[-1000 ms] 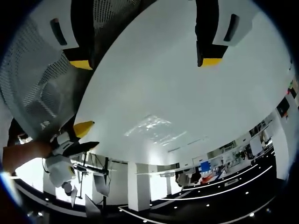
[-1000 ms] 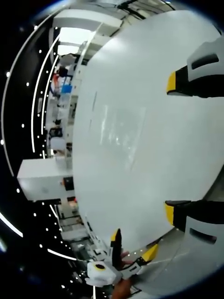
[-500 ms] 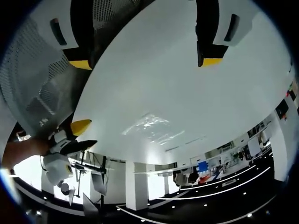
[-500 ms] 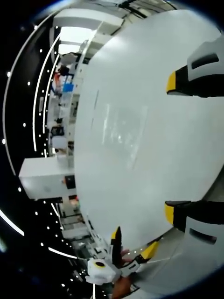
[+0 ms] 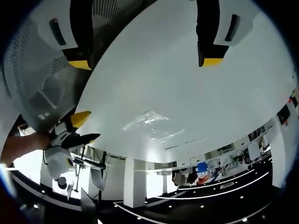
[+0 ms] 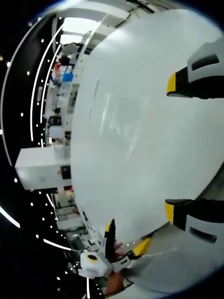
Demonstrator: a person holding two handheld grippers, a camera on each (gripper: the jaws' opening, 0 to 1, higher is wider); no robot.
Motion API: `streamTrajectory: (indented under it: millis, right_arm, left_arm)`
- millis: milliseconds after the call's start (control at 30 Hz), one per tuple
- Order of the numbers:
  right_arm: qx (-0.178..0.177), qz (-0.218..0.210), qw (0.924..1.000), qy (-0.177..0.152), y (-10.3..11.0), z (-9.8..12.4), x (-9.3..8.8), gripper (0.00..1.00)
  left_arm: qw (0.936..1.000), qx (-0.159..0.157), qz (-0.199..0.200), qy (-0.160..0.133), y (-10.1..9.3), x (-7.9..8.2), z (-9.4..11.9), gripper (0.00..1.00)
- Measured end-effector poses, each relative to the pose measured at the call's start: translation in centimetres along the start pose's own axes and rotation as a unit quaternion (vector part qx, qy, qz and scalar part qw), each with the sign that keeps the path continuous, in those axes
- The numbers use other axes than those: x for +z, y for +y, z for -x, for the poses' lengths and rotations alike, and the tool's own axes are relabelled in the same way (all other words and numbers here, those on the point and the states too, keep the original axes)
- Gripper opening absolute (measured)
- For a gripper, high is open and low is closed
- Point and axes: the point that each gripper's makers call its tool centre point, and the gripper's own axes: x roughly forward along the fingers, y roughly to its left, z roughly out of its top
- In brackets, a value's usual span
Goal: Open the resealable bag by pulling the two sides of the seal apart until the entire bag opening is separated and visibly accessible.
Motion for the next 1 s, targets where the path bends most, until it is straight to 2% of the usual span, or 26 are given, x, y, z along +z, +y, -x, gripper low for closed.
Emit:
streamTrajectory:
  millis: [200,333,867,1000]
  right_arm:
    - [0.027,0.027,0.9992,0.004,-0.5,-1.4,1.1,0.89]
    - [0.039,0.055,0.9976,0.014,-1.0,-2.6,1.5,0.87]
    - [0.075,0.065,0.994,0.046,-2.9,-7.4,2.2,0.77]
    - [0.078,0.059,0.9928,0.07,-3.3,-8.2,1.3,0.73]
  left_arm:
    - [0.9998,0.0,0.019,-0.004,0.7,0.6,0.2,0.94]
    - [1.0,-0.004,0.002,0.002,0.7,1.0,0.2,0.95]
    - [1.0,-0.009,-0.001,0.003,0.6,1.7,0.5,0.93]
    - [1.0,-0.006,-0.002,0.001,0.9,2.0,0.7,0.92]
